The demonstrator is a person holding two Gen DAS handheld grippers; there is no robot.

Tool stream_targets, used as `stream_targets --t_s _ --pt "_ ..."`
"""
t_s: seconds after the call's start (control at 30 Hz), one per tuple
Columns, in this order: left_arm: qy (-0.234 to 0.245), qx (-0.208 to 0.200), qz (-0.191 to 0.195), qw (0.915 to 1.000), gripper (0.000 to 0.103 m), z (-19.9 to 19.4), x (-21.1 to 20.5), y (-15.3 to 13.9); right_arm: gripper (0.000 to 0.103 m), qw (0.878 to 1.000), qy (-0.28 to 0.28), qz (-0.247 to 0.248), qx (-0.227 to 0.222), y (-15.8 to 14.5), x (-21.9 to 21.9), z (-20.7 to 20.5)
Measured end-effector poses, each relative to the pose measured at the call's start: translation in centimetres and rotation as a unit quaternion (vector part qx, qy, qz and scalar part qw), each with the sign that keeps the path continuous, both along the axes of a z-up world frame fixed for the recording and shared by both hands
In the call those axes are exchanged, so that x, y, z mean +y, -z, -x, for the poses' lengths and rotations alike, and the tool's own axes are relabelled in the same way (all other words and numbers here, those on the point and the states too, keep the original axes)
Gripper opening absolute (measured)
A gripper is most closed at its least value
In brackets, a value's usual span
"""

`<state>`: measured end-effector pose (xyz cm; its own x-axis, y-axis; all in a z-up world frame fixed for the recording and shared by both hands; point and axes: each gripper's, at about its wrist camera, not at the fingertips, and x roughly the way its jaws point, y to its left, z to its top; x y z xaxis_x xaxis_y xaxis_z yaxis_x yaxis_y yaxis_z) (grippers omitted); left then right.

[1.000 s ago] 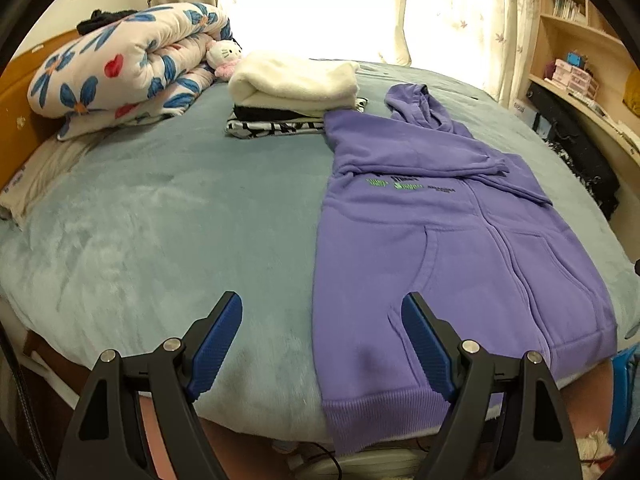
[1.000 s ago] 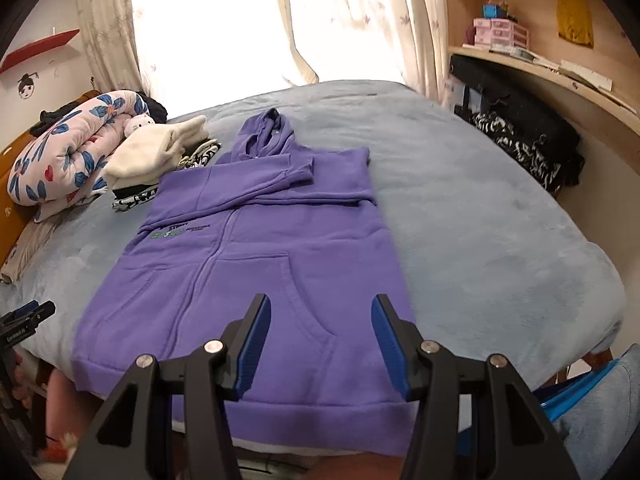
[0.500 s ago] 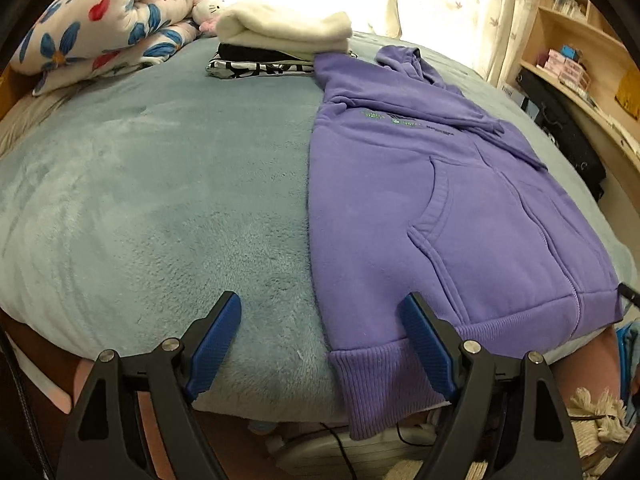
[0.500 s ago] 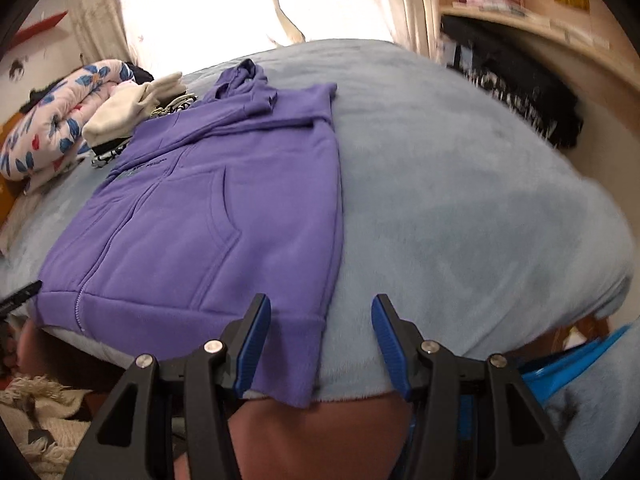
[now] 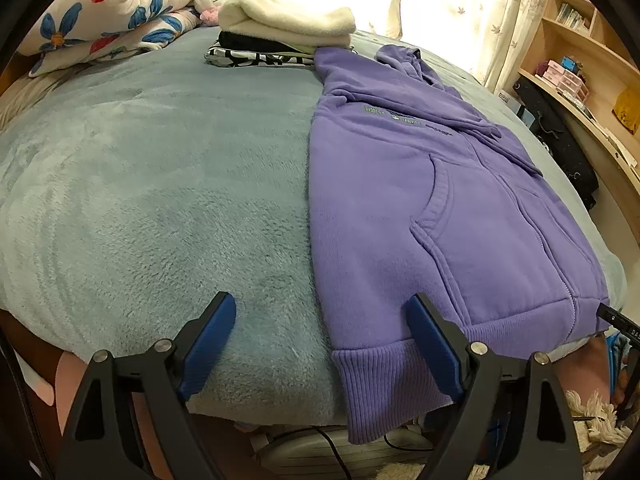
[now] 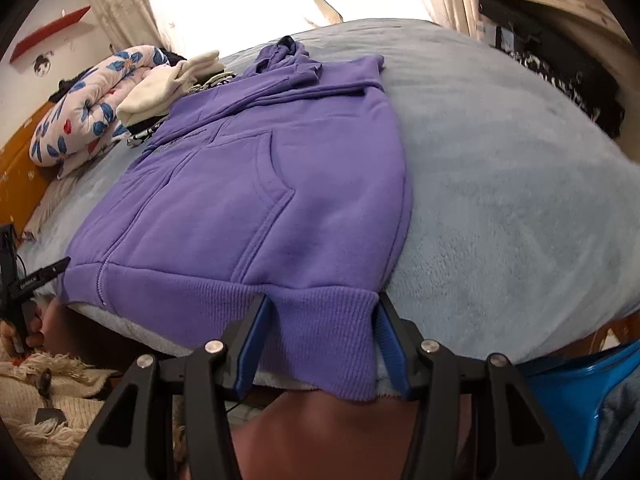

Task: Fold large clothes
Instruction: 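Grasp the ribbed hem with both tools and lift it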

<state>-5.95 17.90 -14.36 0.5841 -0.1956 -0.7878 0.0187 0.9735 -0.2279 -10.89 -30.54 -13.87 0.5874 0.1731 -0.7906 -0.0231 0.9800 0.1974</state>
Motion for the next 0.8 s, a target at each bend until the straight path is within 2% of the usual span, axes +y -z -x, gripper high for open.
stream_targets --t_s 0.2,0.3,0.37,0.4,0.43,0.47,0.5,0.53,0.57,0.6,0.67,0.8 --pt "0.017 0.007 0.003 0.9998 0.086 -0.2 -0.5 0.0 0.051 1.0 0.005 0.025 -0.001 0.1 1.0 -0.2" --pt "0.036 0.009 -0.002 0.9993 0.081 0.0 -1.4 -0.2 0.038 1.0 0.005 0.024 0.0 0.0 1.4 -0.2" --pt "0.038 0.014 -0.007 0.9991 0.078 -0.1 -1.7 -0.1 0.022 1.0 0.0 0.015 0.0 -0.1 1.7 -0.3" --pt "0.04 0.019 -0.006 0.999 0.076 -0.3 -1.8 -0.1 0.018 1.0 -0.001 0.013 0.001 -0.1 1.9 -0.4" --pt "0.045 0.023 0.003 0.9987 0.065 -0.3 -1.9 -0.2 0.016 1.0 -0.001 0.019 0.003 -0.2 2.3 -0.6" --pt "0.053 0.026 0.015 0.9981 0.044 -0.3 -1.9 -0.3 0.015 1.0 -0.001 0.024 0.004 -0.3 2.6 -0.7" --pt "0.066 0.037 0.031 0.9967 0.039 -0.5 -2.3 -0.4 0.015 1.0 -0.001 0.029 0.005 -0.4 2.8 -0.8" --pt "0.066 0.041 0.025 0.9967 0.033 -0.6 -2.6 -0.7 0.014 1.0 -0.001 0.03 0.005 -0.5 2.9 -0.9" --pt "0.071 0.04 0.018 0.9965 0.018 -0.7 -3.0 -0.9 0.014 1.0 0.0 0.028 0.006 -0.6 2.9 -1.0" --pt "0.077 0.04 0.015 0.9961 0.012 -0.8 -3.4 -1.2 0.014 1.0 0.001 0.023 0.006 -0.8 2.8 -1.0" --pt "0.08 0.038 0.03 0.9956 0.012 -1.1 -3.6 -2.0 0.013 1.0 0.005 0.01 0.006 -1.2 2.5 -1.2" --pt "0.072 0.018 0.126 0.9892 0.01 -2.0 -2.9 -4.3 0.013 0.999 0.012 -0.027 -0.018 -3.1 1.7 -1.7"
